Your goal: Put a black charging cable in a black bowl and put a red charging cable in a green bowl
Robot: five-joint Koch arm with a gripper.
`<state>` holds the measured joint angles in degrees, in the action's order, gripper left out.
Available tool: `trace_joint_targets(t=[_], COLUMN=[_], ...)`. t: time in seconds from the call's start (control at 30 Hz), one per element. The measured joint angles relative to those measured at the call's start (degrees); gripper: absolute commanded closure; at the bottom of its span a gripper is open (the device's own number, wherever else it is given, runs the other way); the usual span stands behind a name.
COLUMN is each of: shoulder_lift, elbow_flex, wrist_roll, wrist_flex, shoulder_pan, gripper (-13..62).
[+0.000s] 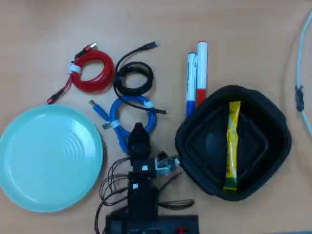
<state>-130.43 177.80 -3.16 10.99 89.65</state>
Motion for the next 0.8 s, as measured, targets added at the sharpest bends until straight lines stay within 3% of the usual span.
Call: trace_joint_targets(t=[0.07,0.13,0.2,0.27,0.47,0.8], shoulder_lift=[4.48,17.14,27.77,30.23,30.23,30.23], elbow_flex=[-10.72,-35.51,-58.27,-68.91,-69.43,-69.35], wrist_roll=[-0.09,-1.32,-2.37,-2.46,-3.25,-5.19], wrist_flex=[-8.44,-32.52,-59.85,-77.08,-82.97,-82.97], shoulder_pan=[-6.06,-17.58,-20.65,-20.57,-20.74,-21.18], gripper=[32.3,22.2,14.2,7.2,-8.0,-8.2])
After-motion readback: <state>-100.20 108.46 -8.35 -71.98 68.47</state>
